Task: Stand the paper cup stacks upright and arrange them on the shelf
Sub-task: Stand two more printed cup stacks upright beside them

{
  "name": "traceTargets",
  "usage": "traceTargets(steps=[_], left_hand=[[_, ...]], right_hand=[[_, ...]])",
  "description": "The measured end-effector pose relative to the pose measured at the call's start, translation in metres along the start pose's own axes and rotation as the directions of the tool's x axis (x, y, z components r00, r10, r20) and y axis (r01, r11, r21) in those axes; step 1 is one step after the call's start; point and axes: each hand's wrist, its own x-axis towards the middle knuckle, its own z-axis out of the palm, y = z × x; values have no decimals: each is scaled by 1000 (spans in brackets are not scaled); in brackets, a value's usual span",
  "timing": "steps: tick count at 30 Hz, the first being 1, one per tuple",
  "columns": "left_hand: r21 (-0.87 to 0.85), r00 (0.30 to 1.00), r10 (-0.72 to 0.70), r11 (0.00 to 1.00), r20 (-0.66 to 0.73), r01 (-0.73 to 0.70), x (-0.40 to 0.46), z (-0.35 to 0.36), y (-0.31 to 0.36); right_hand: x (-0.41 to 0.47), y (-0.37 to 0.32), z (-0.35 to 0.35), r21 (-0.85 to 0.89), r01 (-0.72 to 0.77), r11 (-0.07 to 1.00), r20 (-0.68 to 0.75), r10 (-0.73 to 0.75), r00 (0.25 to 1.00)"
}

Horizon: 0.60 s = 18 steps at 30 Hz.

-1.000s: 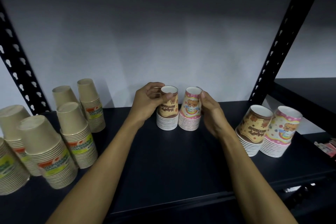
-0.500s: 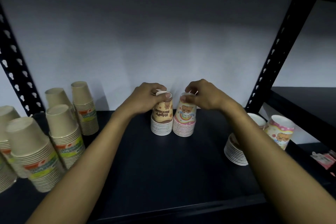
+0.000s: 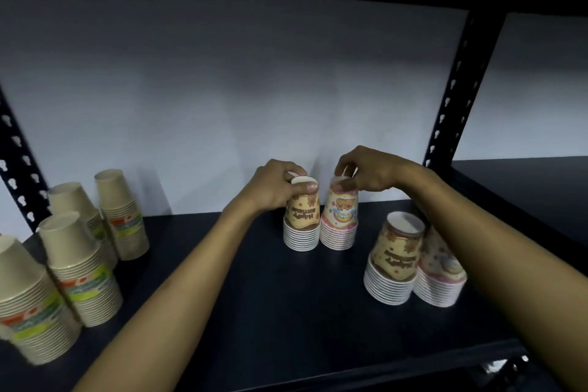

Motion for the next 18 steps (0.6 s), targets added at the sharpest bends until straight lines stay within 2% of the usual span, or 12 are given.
traceTargets(steps=[10,18], left_hand=[[-11,991,2,1000,132,-1,32,81,53],[-68,969,-44,996,242,62,33,105,73]], right_hand=[[-47,81,-29,88,-135,987,13,135,991],[-72,112,-33,191,-168,967,21,167,986]])
